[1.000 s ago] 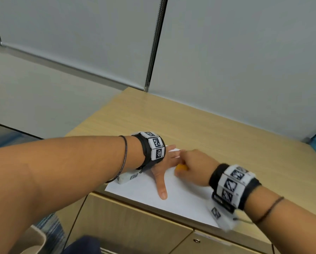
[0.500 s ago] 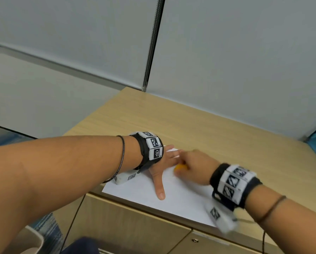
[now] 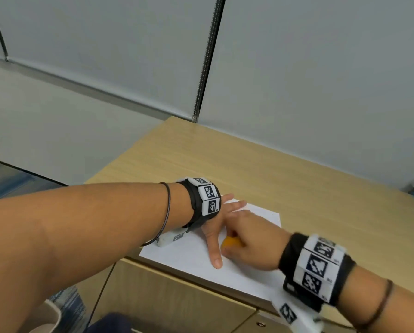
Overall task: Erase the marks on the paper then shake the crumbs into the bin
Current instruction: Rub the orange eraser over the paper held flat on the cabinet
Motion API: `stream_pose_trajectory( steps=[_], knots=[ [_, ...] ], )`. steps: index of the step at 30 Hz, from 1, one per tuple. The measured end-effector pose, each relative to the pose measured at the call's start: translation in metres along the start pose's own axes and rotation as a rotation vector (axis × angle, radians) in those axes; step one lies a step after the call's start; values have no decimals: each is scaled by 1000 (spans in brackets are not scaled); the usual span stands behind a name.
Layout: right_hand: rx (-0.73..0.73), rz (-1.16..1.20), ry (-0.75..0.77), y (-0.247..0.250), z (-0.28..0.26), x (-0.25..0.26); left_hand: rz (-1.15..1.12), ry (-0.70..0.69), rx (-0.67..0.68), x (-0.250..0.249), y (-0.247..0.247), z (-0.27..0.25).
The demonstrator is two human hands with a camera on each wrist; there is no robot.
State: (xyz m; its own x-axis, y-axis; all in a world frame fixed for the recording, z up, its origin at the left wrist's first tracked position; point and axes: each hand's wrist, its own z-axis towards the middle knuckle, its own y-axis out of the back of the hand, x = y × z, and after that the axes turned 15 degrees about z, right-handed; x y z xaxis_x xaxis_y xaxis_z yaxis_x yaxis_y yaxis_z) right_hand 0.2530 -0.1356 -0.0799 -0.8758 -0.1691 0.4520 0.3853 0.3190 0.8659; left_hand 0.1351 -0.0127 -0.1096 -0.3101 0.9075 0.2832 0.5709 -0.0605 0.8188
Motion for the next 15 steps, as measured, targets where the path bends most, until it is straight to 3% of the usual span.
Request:
stream_pose_trajectory(
  steps=[2,4,6,9,11,13,15],
  knots=[
    [-5,10,-76,7,1,-4,17,-40,-5,-1,1,-2],
    [-109,-35,-208,28,13,-19,21,-57,-33,-4,4,-7],
    [-150,-33,-194,26,16,-22,14,-38,-28,-3,4,-7],
    [-12,0,-15,-2,-3,4,-7,-9,2,0,3,-5],
    [-6,27,-70,6,-5,0,23,-44,-9,-1,3,-5],
    [-102,-58,-193,28,5,-16,32,-50,-24,-3,4,-7],
    [-153,-66,-207,25,6,-21,37,-48,-26,-3,4,-6]
  ],
)
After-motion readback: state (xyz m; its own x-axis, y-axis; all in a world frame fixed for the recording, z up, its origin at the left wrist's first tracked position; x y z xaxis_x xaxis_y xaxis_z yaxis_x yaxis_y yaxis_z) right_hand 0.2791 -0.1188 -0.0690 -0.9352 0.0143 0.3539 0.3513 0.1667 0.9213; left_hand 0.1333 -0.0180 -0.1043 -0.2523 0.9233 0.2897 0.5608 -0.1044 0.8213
